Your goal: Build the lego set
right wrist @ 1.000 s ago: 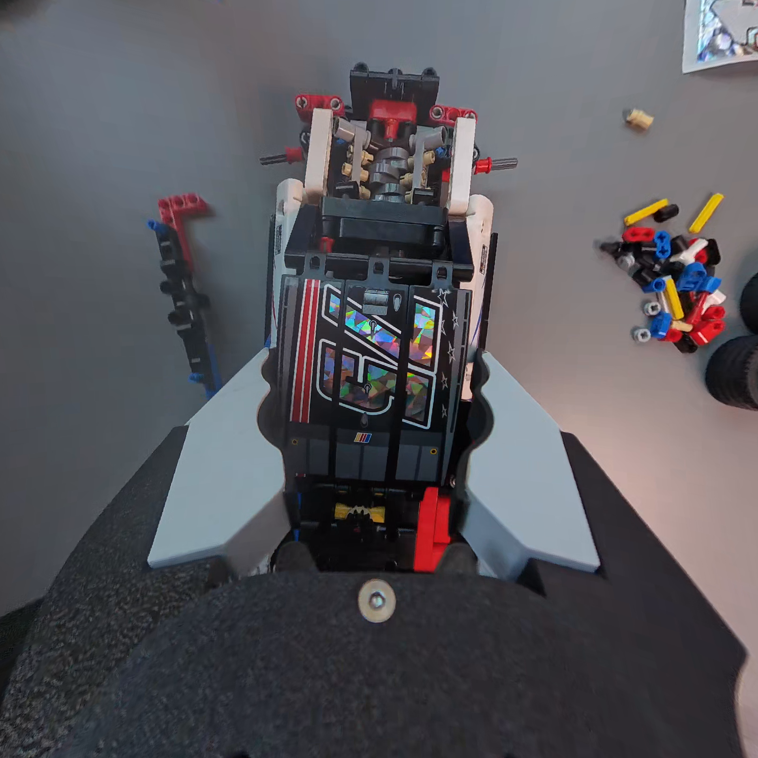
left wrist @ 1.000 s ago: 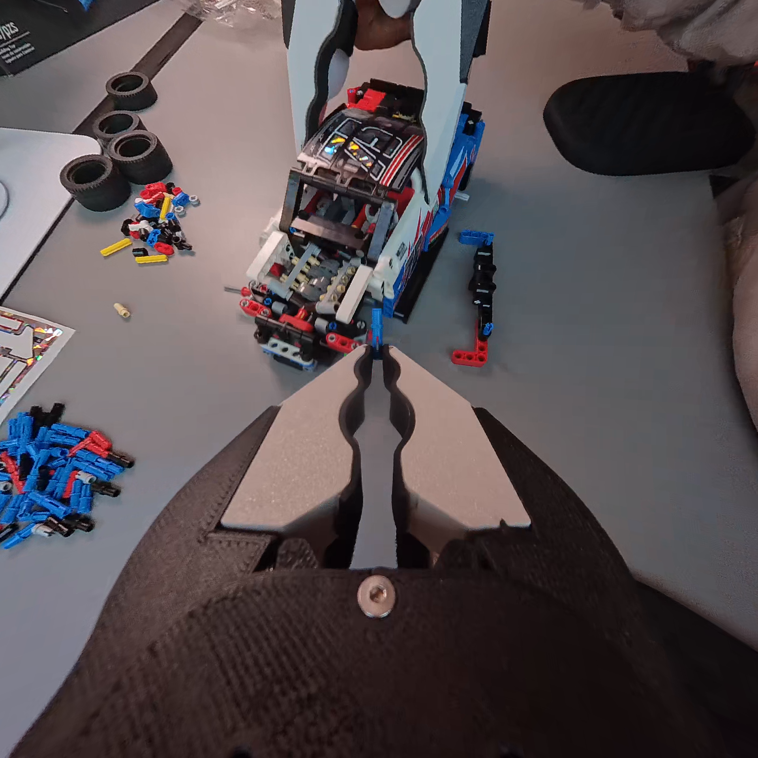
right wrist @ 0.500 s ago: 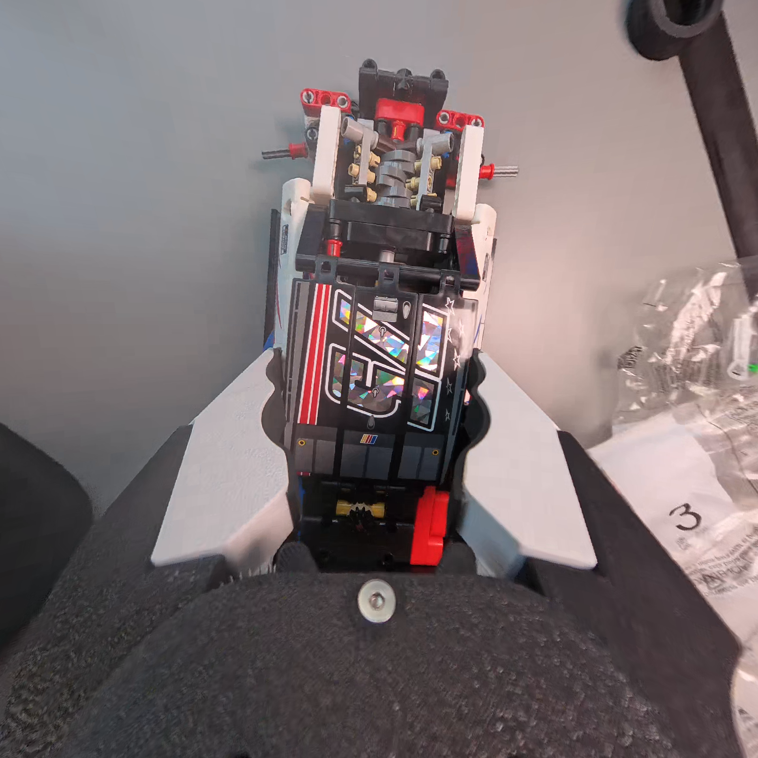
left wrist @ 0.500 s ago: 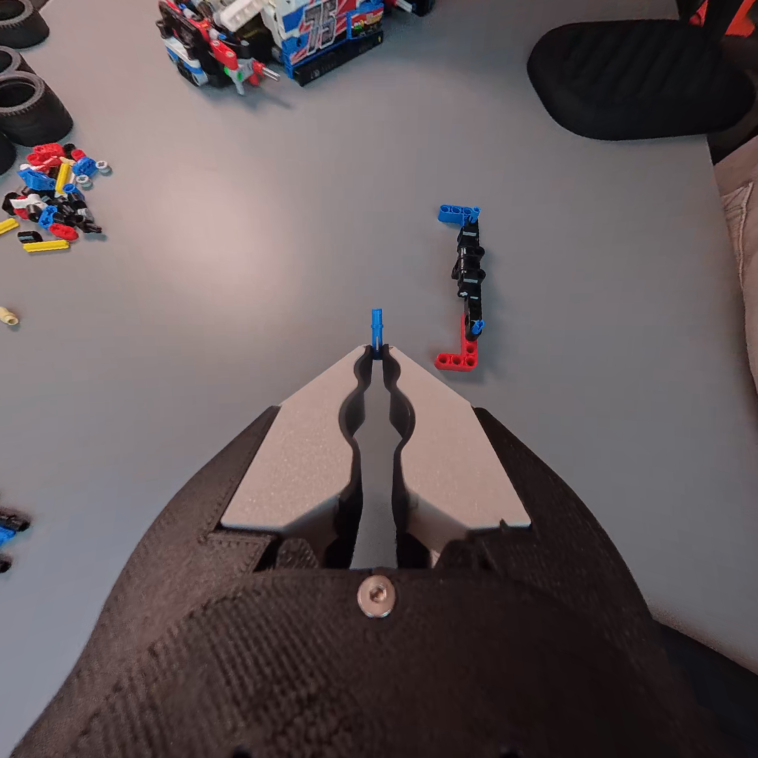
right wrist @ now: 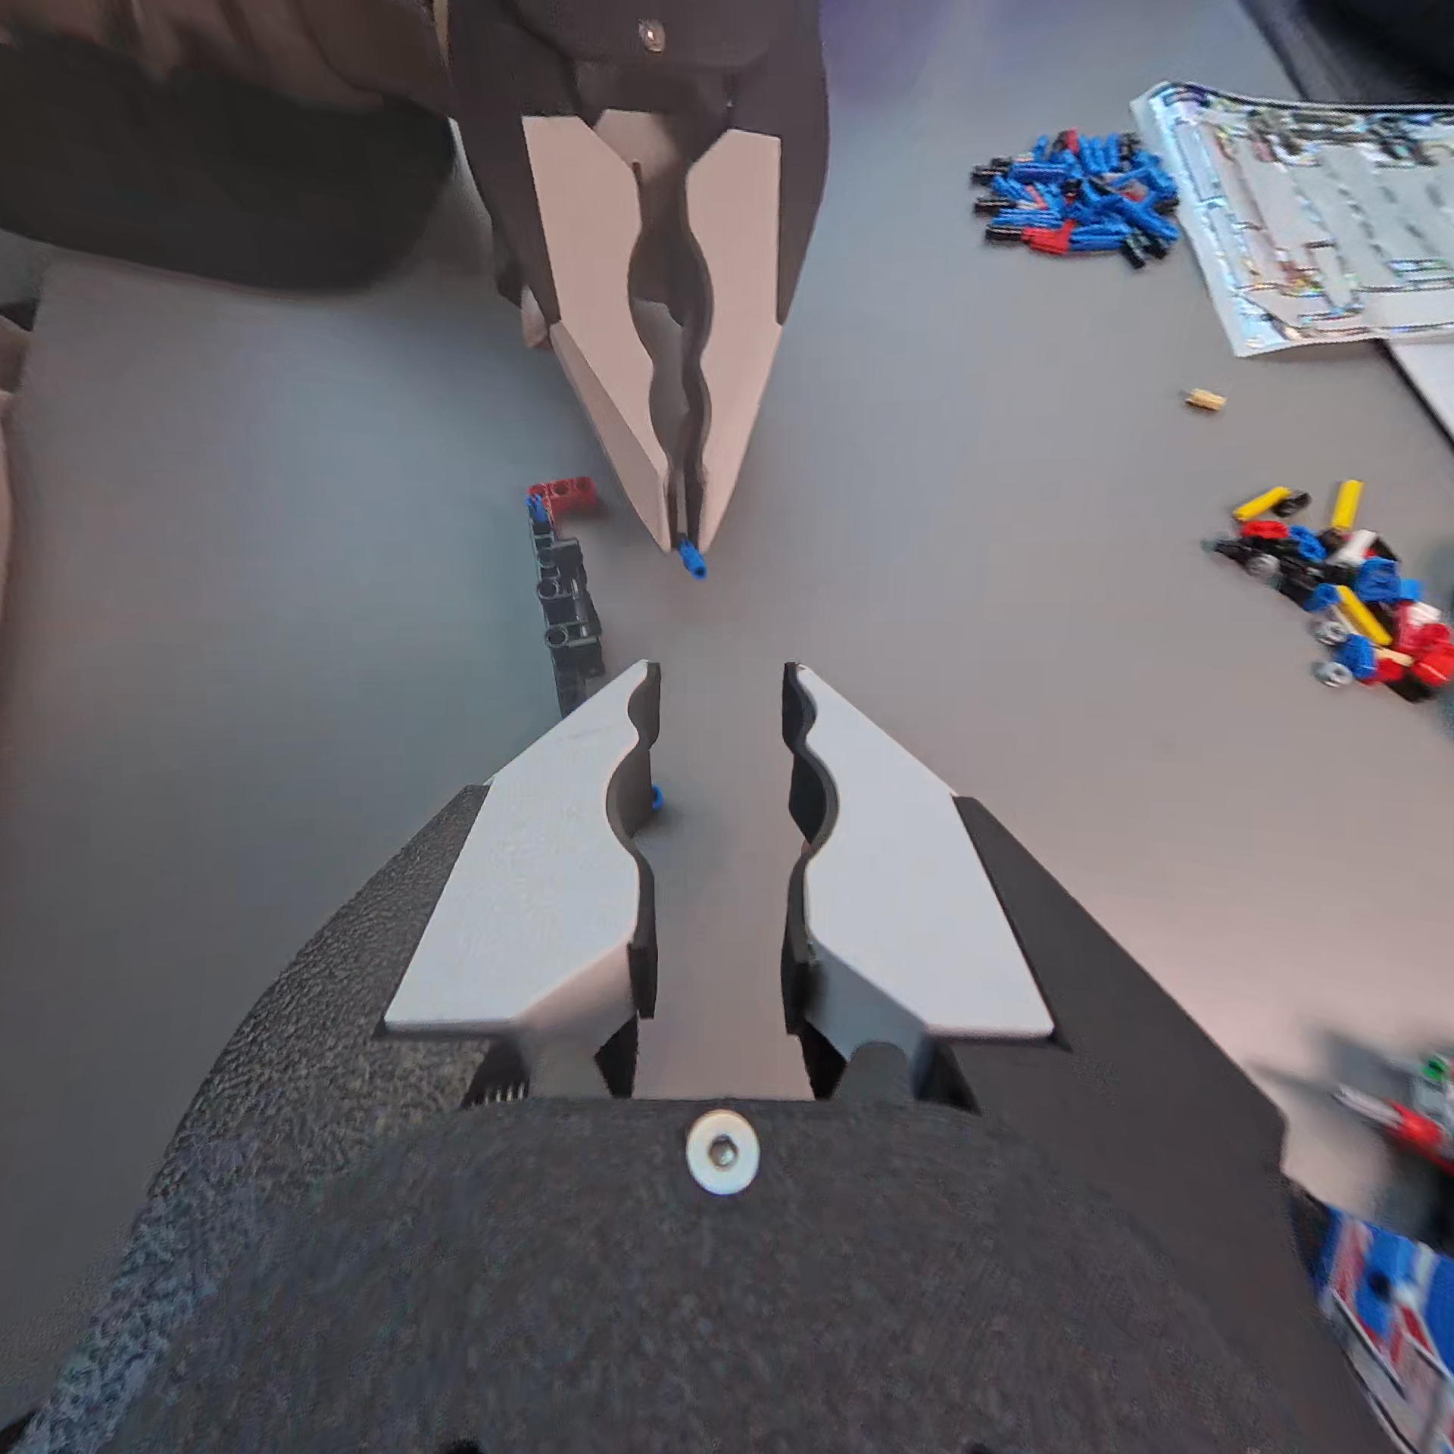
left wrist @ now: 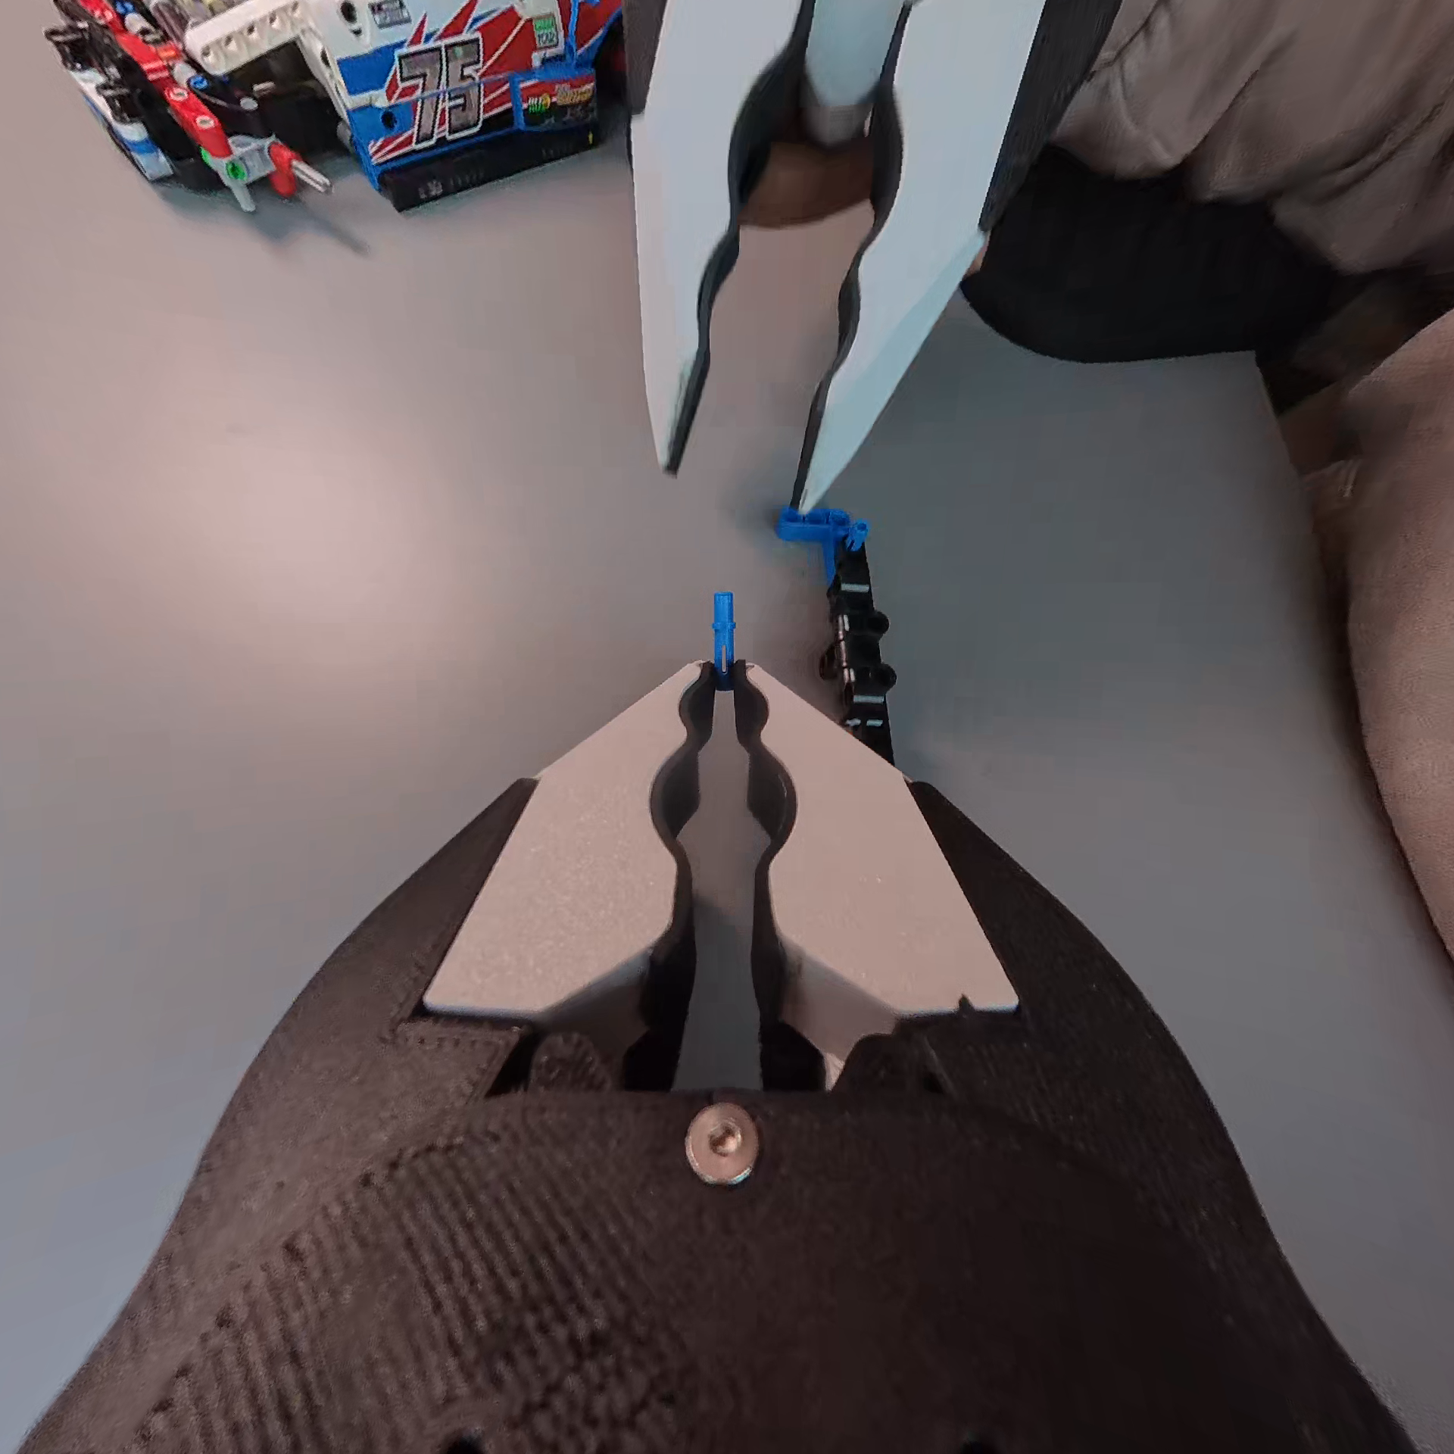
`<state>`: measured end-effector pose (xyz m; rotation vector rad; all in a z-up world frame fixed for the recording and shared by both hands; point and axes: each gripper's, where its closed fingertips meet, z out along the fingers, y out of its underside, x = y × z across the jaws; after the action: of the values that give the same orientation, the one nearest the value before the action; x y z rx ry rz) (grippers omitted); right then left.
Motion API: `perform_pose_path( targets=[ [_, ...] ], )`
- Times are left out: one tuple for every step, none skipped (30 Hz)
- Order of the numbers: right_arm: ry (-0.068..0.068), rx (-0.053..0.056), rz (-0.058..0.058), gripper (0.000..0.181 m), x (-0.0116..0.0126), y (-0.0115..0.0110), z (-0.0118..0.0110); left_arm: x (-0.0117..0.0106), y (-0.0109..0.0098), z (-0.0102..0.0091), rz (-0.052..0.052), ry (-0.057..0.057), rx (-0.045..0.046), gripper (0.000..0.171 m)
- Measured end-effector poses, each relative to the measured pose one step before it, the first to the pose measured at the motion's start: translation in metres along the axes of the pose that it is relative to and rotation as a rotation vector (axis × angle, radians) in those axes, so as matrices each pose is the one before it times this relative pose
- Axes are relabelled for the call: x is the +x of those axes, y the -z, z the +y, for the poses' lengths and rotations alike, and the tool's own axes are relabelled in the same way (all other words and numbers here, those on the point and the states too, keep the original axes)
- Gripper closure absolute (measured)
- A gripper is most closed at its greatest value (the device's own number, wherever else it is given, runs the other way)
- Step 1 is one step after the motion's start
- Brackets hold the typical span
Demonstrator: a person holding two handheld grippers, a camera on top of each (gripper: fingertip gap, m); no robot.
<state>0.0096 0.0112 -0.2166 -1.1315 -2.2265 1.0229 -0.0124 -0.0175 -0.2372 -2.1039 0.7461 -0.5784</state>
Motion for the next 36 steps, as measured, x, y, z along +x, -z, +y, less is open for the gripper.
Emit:
perform_pose_path(
  targets=[
    [-0.0120, 0.0182, -0.0265, 0.155, -0.00234, -0.00889, -0.00237, -0.00018, -0.00219, -0.00451, 0.0020, -0.0064, 0.00964, 0.168],
    [-0.0130, 0.0281, -0.0263, 0.158, -0.00199, -0.00604, -0.00413, 0.00013, -0.00195, -0.00342, 0.0004, -0.0109, 0.00427, 0.168],
    [-0.0152, 0.0301, -0.0263, 0.161, -0.00227, -0.00409, -0.00484, 0.00031, -0.00185, -0.00283, -0.0019, -0.0109, 0.00220, 0.168],
    [-0.0105, 0.0149, -0.0180, 0.166, -0.00156, -0.00291, -0.00264, -0.00019, -0.00173, -0.00133, -0.0074, -0.0087, -0.00517, 0.168],
    [0.0007, -0.0028, -0.0013, 0.170, 0.00011, -0.00203, 0.00033, 0.00057, -0.00165, 0.00016, -0.0042, -0.0119, -0.01118, 0.168],
    [0.0120, -0.0126, 0.0142, 0.177, 0.00197, -0.00080, 0.00232, 0.00052, -0.00162, 0.00085, -0.0064, -0.0152, -0.00804, 0.168],
    [0.0123, 0.0013, 0.0050, 0.178, 0.00012, 0.00012, 0.00086, 0.00054, -0.00127, 0.00043, -0.0037, -0.0113, -0.00190, 0.168],
    [-0.0023, 0.0025, -0.0058, 0.178, -0.00119, 0.00010, 0.00094, 0.00126, -0.00085, 0.00073, 0.0038, -0.0009, -0.00312, 0.168],
    [-0.0042, -0.0025, -0.0042, 0.178, -0.00070, -0.00004, 0.00177, -0.00020, -0.00067, 0.00051, -0.0031, 0.0020, -0.00124, 0.168],
    [0.0019, -0.0017, 0.0055, 0.178, 0.00081, -0.00020, 0.00184, -0.00143, -0.00012, 0.00065, -0.0104, -0.0010, 0.00003, 0.168],
    [0.0047, -0.0124, 0.0113, 0.178, 0.00208, -0.00044, 0.00335, -0.00327, 0.00106, 0.00214, -0.0194, -0.0065, -0.01043, 0.166],
    [0.0044, -0.0239, 0.0194, 0.179, 0.00395, -0.00021, 0.00485, -0.00446, 0.00255, 0.00343, -0.0244, -0.0104, -0.01893, 0.160],
    [0.0069, -0.0249, 0.0259, 0.179, 0.00531, -0.00003, 0.00517, -0.00616, 0.00444, 0.00368, -0.0303, -0.0090, -0.01825, 0.154],
    [0.0102, -0.0276, 0.0302, 0.179, 0.00591, 0.00003, 0.00542, -0.01129, 0.00718, 0.00395, -0.0560, -0.0077, -0.01546, 0.151],
    [0.0136, -0.0353, 0.0305, 0.179, 0.00580, 0.00000, 0.00634, -0.01717, 0.00939, 0.00429, -0.0834, -0.0037, -0.01103, 0.152],
    [0.0184, -0.0336, 0.0259, 0.178, 0.00424, -0.00025, 0.00598, -0.02178, 0.01063, 0.00532, -0.0988, 0.0080, -0.00926, 0.154],
    [0.0179, -0.0274, 0.0233, 0.178, 0.00339, -0.00042, 0.00501, -0.02487, 0.01041, 0.00752, -0.1058, 0.0206, -0.01674, 0.156],
    [0.0167, -0.0166, 0.0162, 0.178, 0.00168, -0.00044, 0.00284, -0.02861, 0.00915, 0.01096, -0.1224, 0.0278, -0.03349, 0.158],
    [0.0146, -0.0113, 0.0128, 0.178, 0.00104, -0.00033, 0.00154, -0.02955, 0.00648, 0.01385, -0.1258, 0.0319, -0.04724, 0.159],
    [0.0124, -0.0130, 0.0148, 0.177, 0.00127, -0.00055, 0.00153, -0.02454, 0.00274, 0.01472, -0.0931, 0.0439, -0.04887, 0.158],
    [0.0070, 0.0007, 0.0062, 0.177, 0.00024, -0.00006, -0.00046, -0.01777, -0.00056, 0.01278, -0.0520, 0.0662, -0.03794, 0.154],
    [-0.0010, 0.0013, -0.0004, 0.177, -0.00021, -0.00012, -0.00023, -0.01306, -0.00222, 0.00884, -0.0240, 0.0837, -0.01767, 0.153],
    [-0.0055, 0.0038, -0.0029, 0.175, -0.00004, 0.00001, -0.00031, -0.01020, -0.00262, 0.00597, -0.0115, 0.0824, -0.00687, 0.152],
    [-0.0088, 0.0068, -0.0041, 0.171, 0.00000, 0.00024, -0.00027, -0.00957, -0.00283, 0.00405, -0.0207, 0.0524, -0.00344, 0.152],
    [-0.0123, 0.0082, -0.0041, 0.168, 0.00008, 0.00071, -0.00010, -0.01065, -0.00295, 0.00339, -0.0425, 0.0184, -0.00505, 0.152],
    [-0.0142, 0.0153, -0.0038, 0.166, 0.00003, 0.00129, -0.00091, -0.00819, -0.00361, 0.00342, -0.0380, 0.0018, -0.01223, 0.152],
    [-0.0146, 0.0239, -0.0074, 0.165, -0.00065, 0.00202, -0.00223, -0.00303, -0.00375, 0.00182, -0.0098, 0.0101, -0.00751, 0.152],
    [-0.0157, 0.0289, -0.0081, 0.164, -0.00090, 0.00276, -0.00291, 0.00003, -0.00355, 0.00091, 0.0099, 0.0223, -0.00432, 0.152],
    [-0.0159, 0.0272, -0.0052, 0.164, -0.00030, 0.00320, -0.00279, -0.00136, -0.00315, 0.00086, 0.0011, 0.0225, -0.00506, 0.152],
    [-0.0141, 0.0236, -0.0025, 0.164, 0.00018, 0.00317, -0.00243, -0.00154, -0.00259, 0.00073, -0.0022, 0.0127, -0.00495, 0.153],
    [-0.0107, 0.0219, -0.0006, 0.164, 0.00036, 0.00315, -0.00224, -0.00051, -0.00186, 0.00059, 0.0021, 0.0057, -0.00539, 0.155],
    [-0.0074, 0.0212, 0.0004, 0.164, 0.00040, 0.00306, -0.00215, 0.00073, -0.00060, -0.00063, 0.0073, 0.0009, 0.00236, 0.157],
    [-0.0069, 0.0175, 0.0020, 0.165, 0.00076, 0.00259, -0.00177, -0.00006, -0.00029, 0.00025, -0.0021, -0.0021, -0.00250, 0.160],
    [-0.0055, 0.0136, 0.0030, 0.165, 0.00101, 0.00214, -0.00143, 0.00033, -0.00022, 0.00043, -0.0007, -0.0062, -0.00210, 0.164],
    [-0.0038, 0.0113, 0.0024, 0.165, 0.00101, 0.00165, -0.00125, 0.00016, -0.00012, 0.00076, -0.0022, -0.0038, -0.00300, 0.168],
    [-0.0034, 0.0089, 0.0020, 0.165, 0.00091, 0.00106, -0.00111, -0.00015, 0.00003, 0.00008, -0.0030, -0.0004, 0.00009, 0.168]
  ],
)
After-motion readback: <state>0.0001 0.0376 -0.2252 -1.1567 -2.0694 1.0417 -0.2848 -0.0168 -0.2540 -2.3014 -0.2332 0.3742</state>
